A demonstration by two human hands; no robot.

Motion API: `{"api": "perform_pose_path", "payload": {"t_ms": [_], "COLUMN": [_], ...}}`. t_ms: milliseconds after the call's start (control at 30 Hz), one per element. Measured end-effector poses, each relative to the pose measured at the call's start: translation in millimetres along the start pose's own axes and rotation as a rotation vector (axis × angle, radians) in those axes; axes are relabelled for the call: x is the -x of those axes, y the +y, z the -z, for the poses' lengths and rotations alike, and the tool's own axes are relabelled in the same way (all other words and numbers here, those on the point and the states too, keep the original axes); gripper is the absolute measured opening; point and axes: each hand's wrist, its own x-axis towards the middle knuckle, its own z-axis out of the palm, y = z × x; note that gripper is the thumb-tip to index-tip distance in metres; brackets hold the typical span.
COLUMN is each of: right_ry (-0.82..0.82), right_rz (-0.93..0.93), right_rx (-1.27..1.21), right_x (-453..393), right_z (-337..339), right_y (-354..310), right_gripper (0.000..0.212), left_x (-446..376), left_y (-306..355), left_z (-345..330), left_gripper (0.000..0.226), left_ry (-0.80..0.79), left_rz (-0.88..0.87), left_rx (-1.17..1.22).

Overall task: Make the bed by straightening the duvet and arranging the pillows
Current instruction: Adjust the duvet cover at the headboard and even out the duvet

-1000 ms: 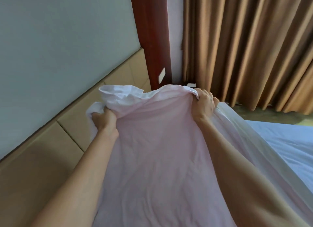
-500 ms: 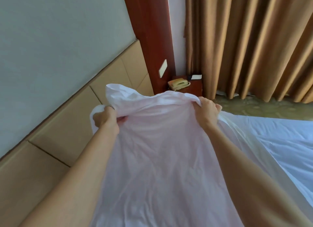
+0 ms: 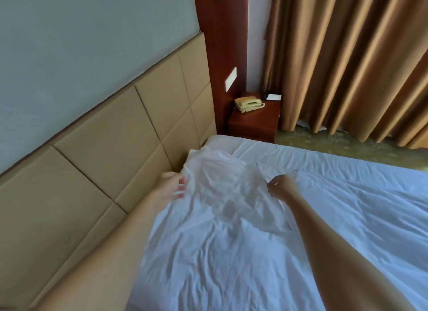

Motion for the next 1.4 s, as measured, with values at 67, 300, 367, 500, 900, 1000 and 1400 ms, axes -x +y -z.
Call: {"api": "perform_pose_path", "payload": {"t_ms": [67,300,367,500,900,1000,1400], "right_ry": [-0.14,-0.243,-0.214,-0.229,-0.072,-0.006,0.009], "right_rz": [-0.039,-0.031,0.002,0.025,-0.188,-0.25,-0.332], "right_rx": [0.08,0.175,0.142,0.15,-0.005,-0.034,-0.151], "right_x": [19,167,224,326,529,573,685], "right_z": [-12,-18,-16,-12,42,58,90], "right_y": [7,-1,-5,13,189,238,391], "right_gripper": [0.022,0.03,0.026,0.024,0.014,0.014,0.017], "left_x": [12,106,136,187,312,346,448], "left_y": [-41,-122,-133,-159,-230,-247,-345], "left_z": [25,120,147,189,102,61,-9], "left_gripper": [0.013,0.019,0.02,0.02,0.021,0.021,0.021], "left_ry": [-0.028,-0.195,-0.184,-0.184,-0.556,-0.662,-0.703], "left_rz": [0.035,0.058,0.024,-0.02,-0.22,-0.3,-0.392], "left_rx": [-0.232,-0.672,-0.687,-0.745,-0.878,-0.905,-1.057]}}
